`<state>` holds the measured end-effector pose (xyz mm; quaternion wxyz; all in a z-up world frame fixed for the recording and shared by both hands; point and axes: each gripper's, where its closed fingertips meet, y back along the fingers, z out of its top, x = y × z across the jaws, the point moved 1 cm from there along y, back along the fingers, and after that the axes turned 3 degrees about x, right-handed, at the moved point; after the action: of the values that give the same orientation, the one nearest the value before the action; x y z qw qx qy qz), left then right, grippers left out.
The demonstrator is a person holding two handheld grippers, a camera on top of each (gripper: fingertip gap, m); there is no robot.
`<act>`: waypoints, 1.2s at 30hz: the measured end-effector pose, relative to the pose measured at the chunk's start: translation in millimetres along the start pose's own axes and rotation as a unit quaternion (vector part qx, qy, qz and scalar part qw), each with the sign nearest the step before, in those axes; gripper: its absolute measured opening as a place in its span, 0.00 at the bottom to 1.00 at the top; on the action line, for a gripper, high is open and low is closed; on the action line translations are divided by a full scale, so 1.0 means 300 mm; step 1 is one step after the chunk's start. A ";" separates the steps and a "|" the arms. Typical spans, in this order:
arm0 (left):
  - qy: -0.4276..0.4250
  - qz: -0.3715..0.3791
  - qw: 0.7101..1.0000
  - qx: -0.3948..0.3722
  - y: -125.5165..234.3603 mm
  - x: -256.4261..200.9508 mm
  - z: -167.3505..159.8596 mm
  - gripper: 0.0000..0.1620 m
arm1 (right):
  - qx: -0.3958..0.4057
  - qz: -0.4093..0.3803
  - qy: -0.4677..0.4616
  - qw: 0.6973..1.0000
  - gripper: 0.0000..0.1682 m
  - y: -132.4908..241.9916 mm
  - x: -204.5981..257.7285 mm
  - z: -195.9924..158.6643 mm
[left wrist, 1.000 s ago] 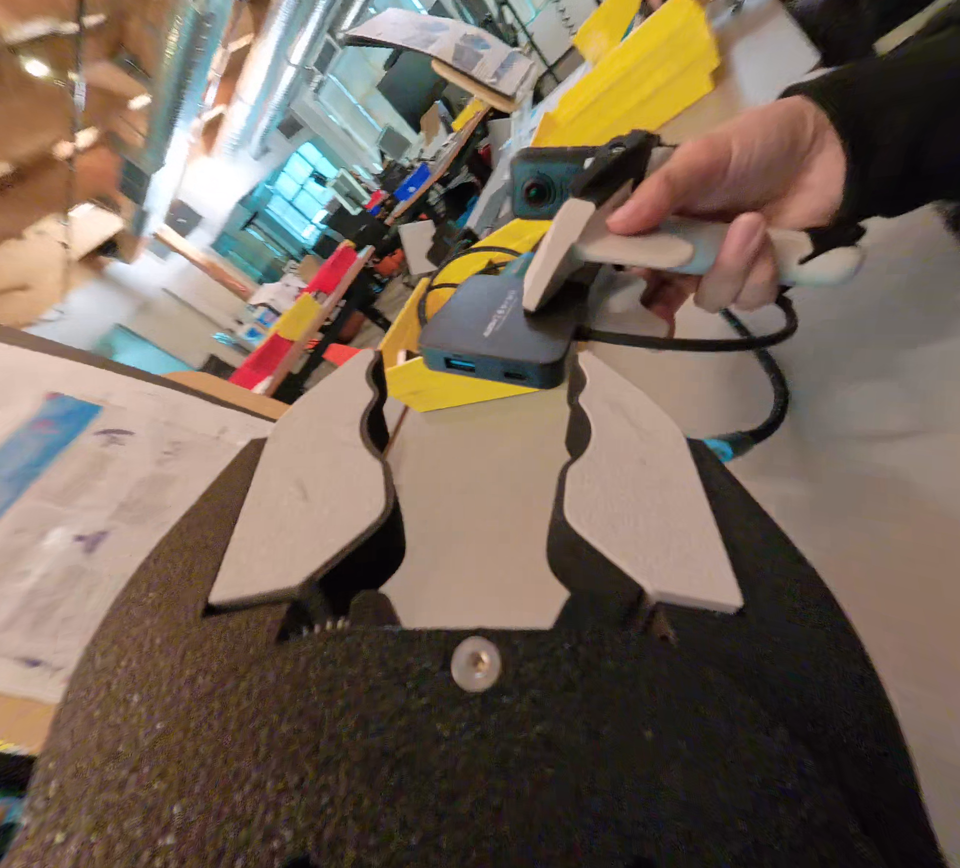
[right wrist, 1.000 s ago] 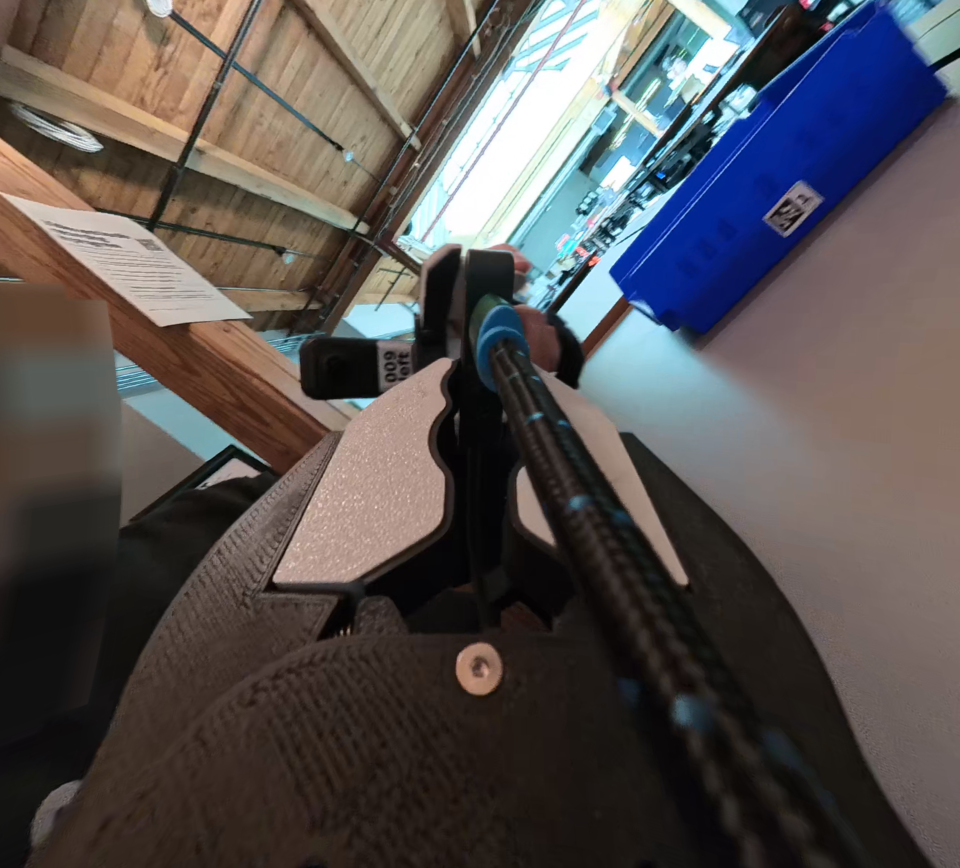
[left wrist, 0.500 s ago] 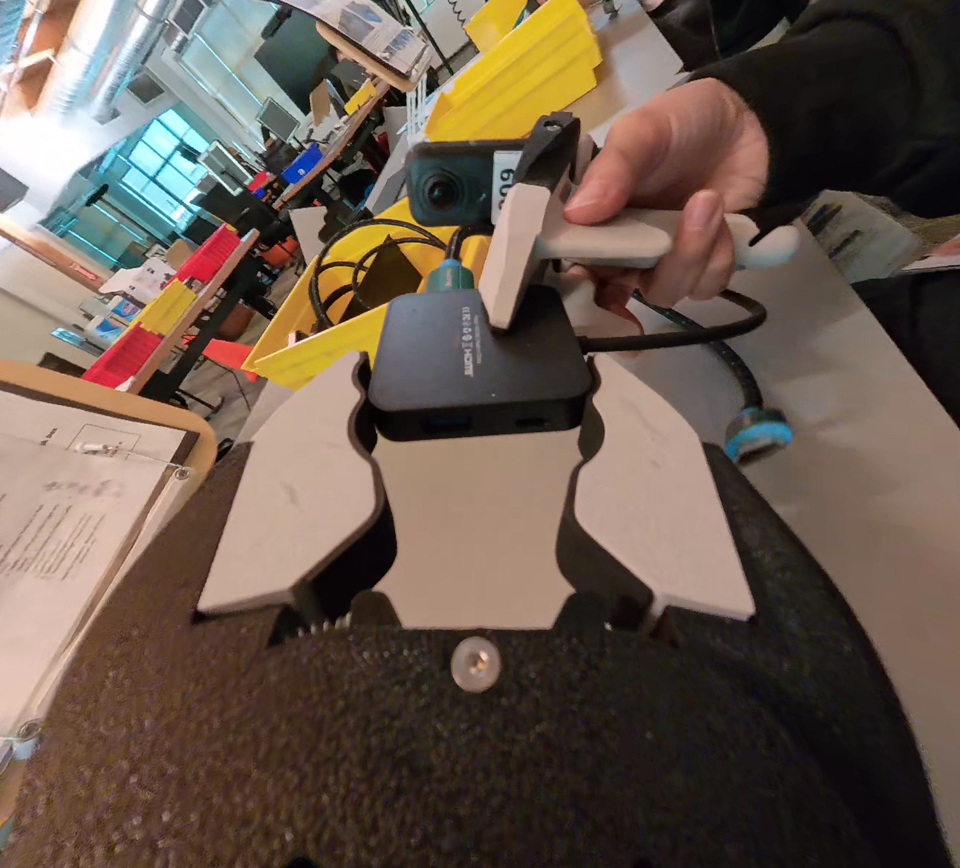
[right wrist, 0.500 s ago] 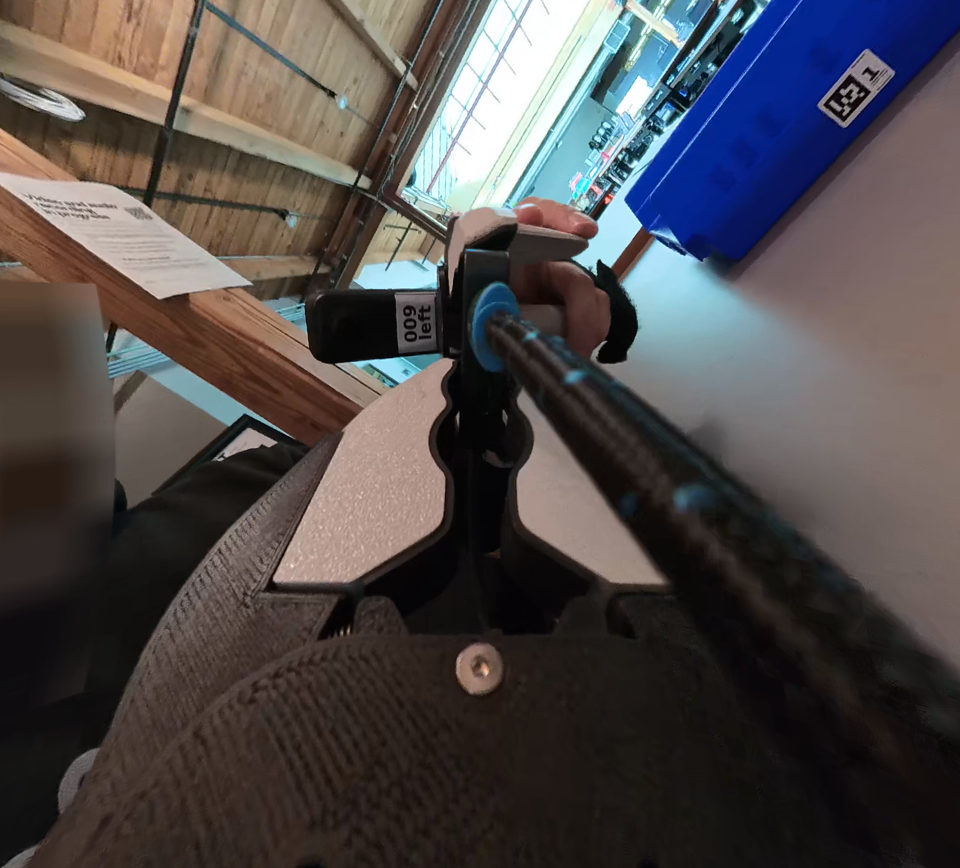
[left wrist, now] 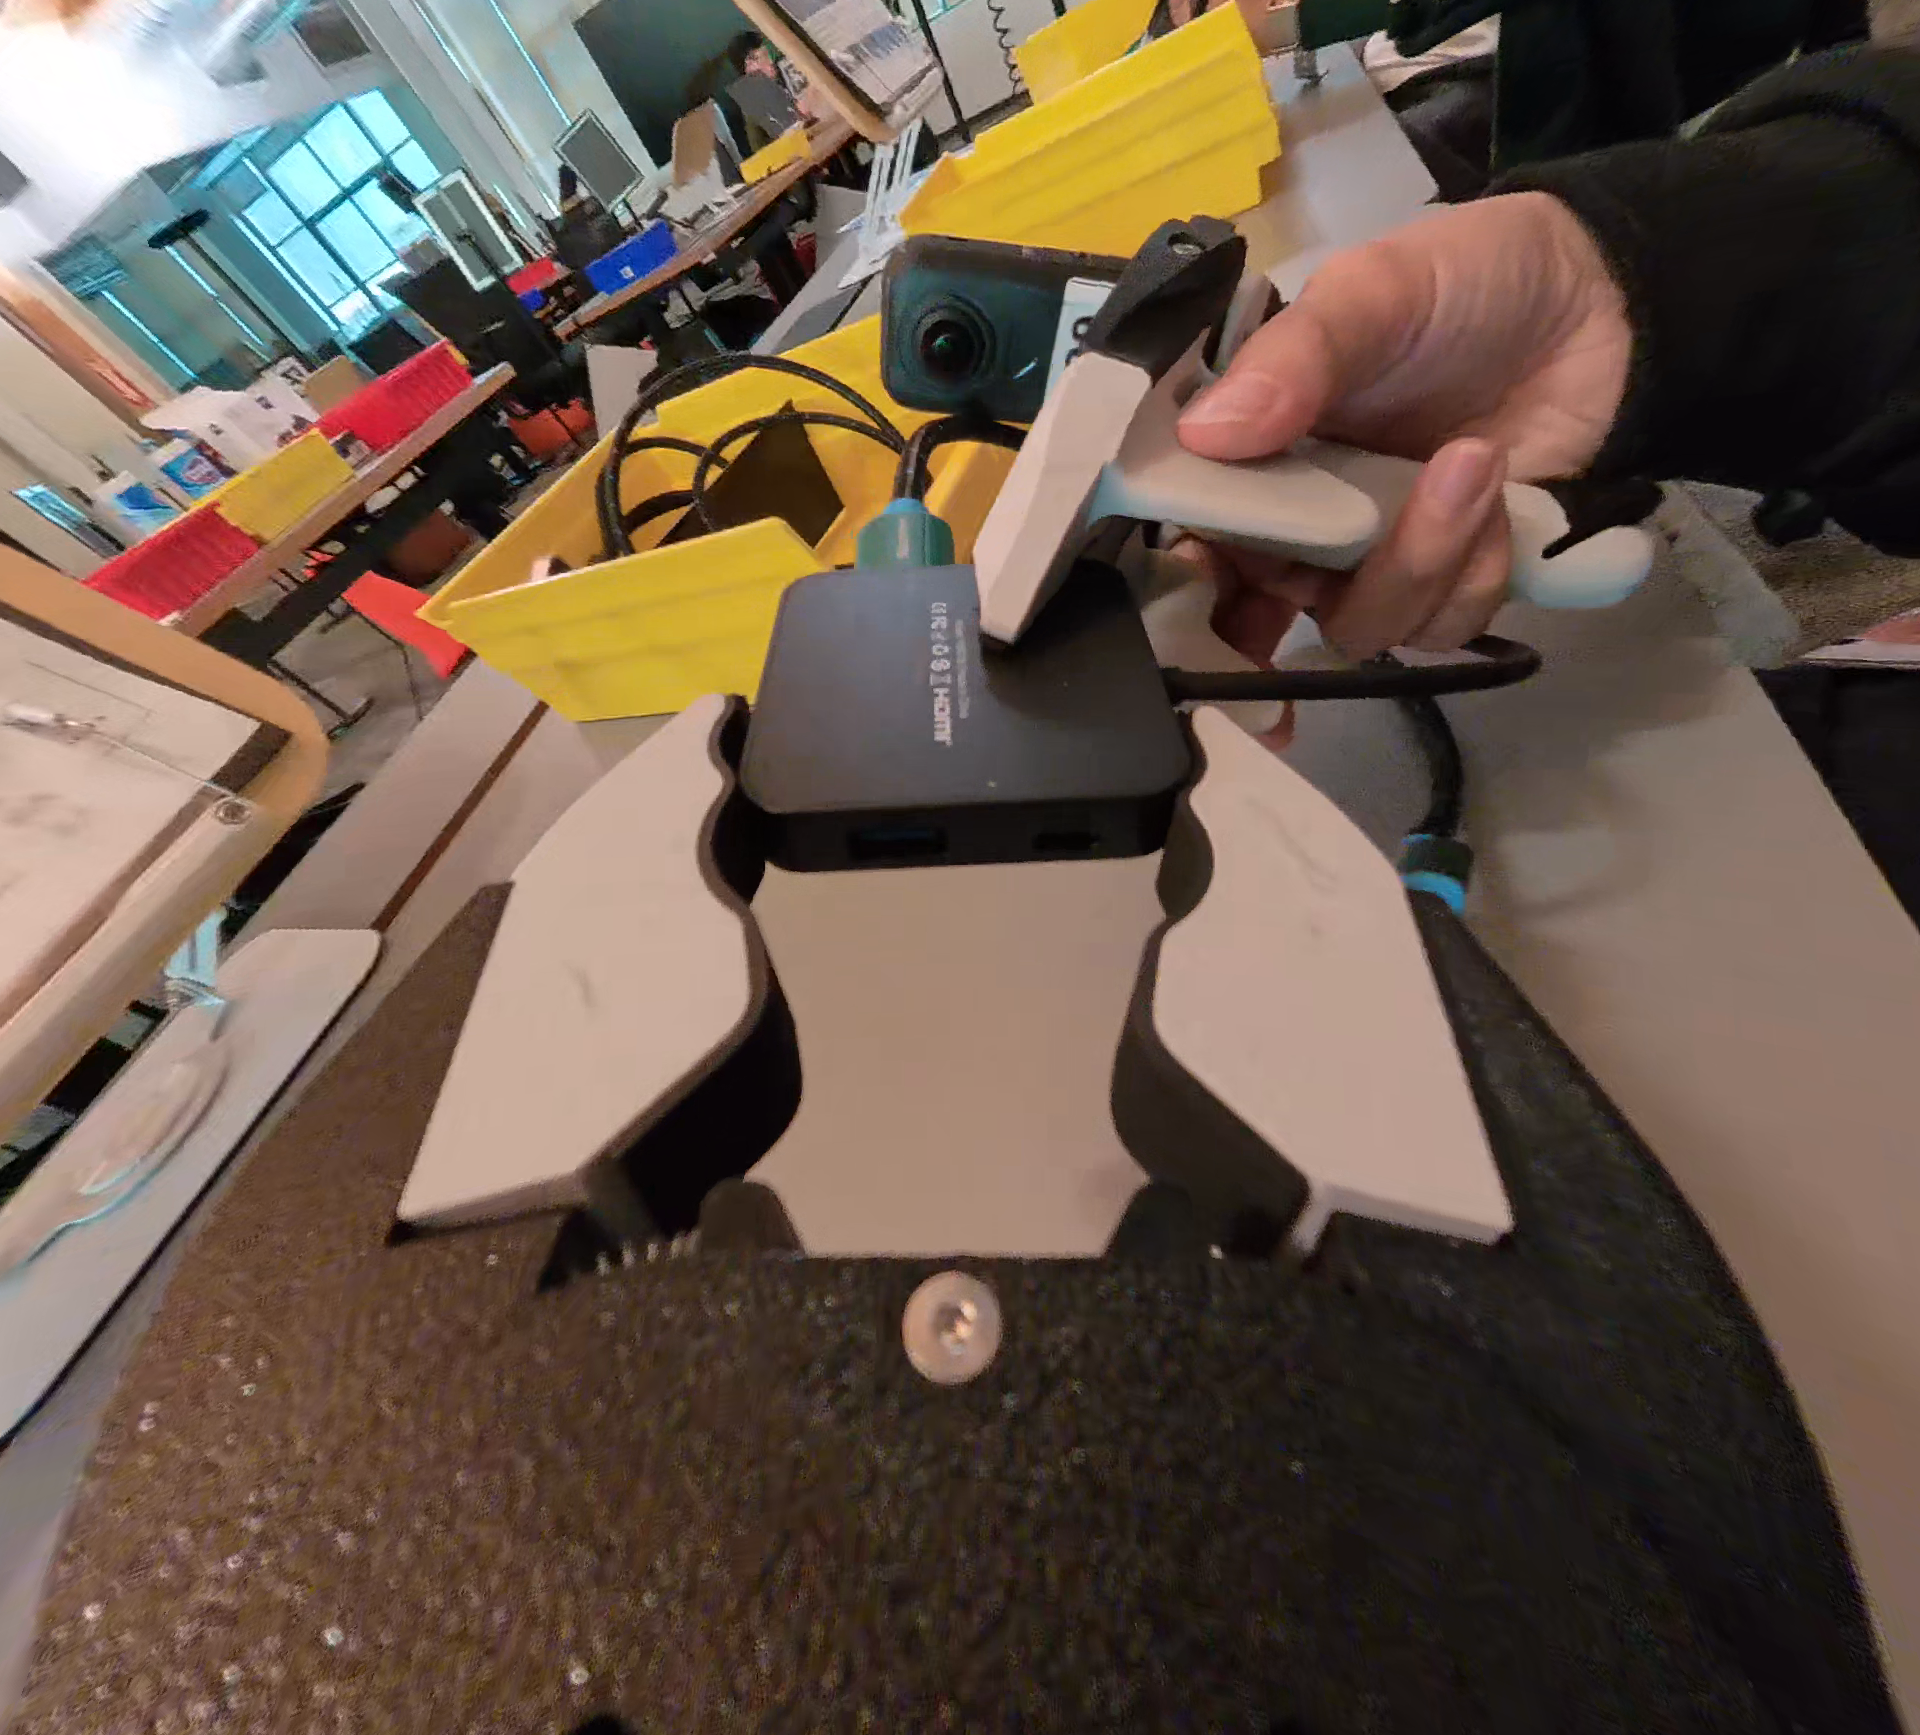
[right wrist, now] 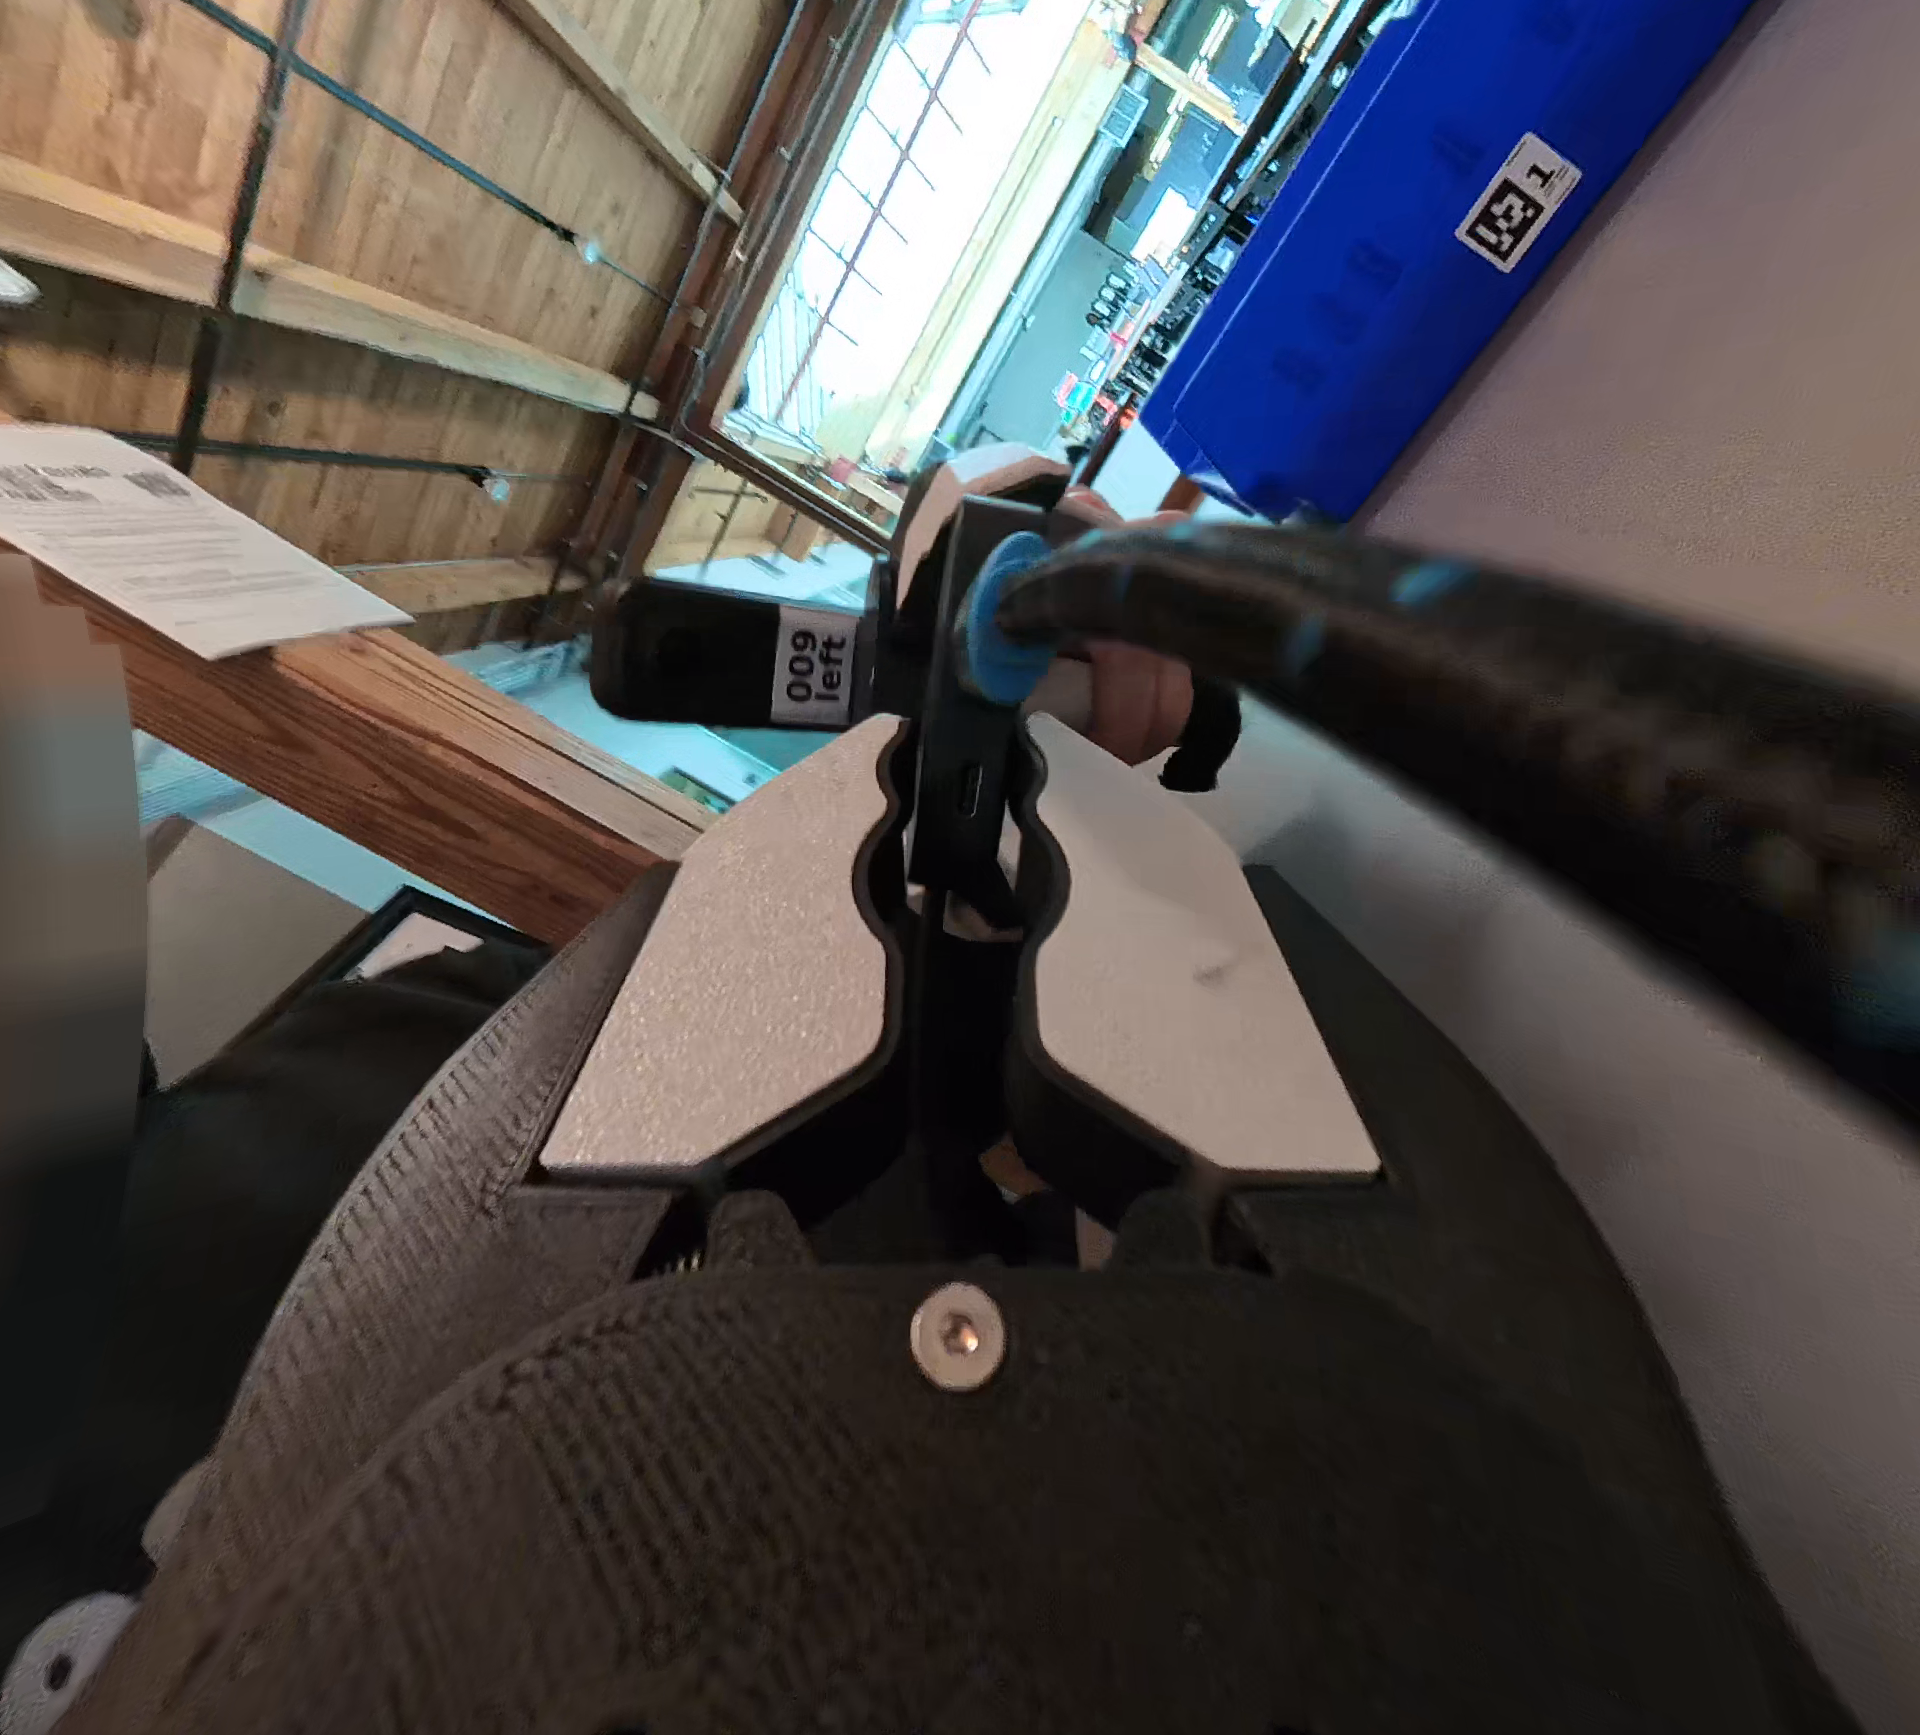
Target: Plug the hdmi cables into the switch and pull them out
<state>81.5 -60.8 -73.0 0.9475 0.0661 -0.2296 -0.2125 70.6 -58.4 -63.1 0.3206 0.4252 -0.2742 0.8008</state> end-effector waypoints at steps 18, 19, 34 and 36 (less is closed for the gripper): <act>0.124 -0.132 0.972 -0.152 0.185 0.014 -0.017 0.46 | 0.238 -0.211 0.591 0.741 0.30 0.014 0.175 0.059; 0.120 -0.138 0.970 -0.158 0.190 0.006 -0.013 0.46 | 0.247 -0.204 0.597 0.736 0.30 -0.018 0.158 0.060; 0.092 -0.148 0.974 -0.141 0.192 -0.021 -0.028 0.46 | 0.325 -0.146 0.537 0.765 0.10 -0.095 0.040 -0.015; 0.089 -0.149 0.975 -0.140 0.189 -0.024 -0.027 0.46 | 0.329 -0.149 0.532 0.766 0.10 -0.094 0.039 -0.017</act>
<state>100.5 -6.2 -70.4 0.9218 -0.0152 -0.0999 -0.3742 83.9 -33.5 -51.0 0.3709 0.0463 0.2865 0.8822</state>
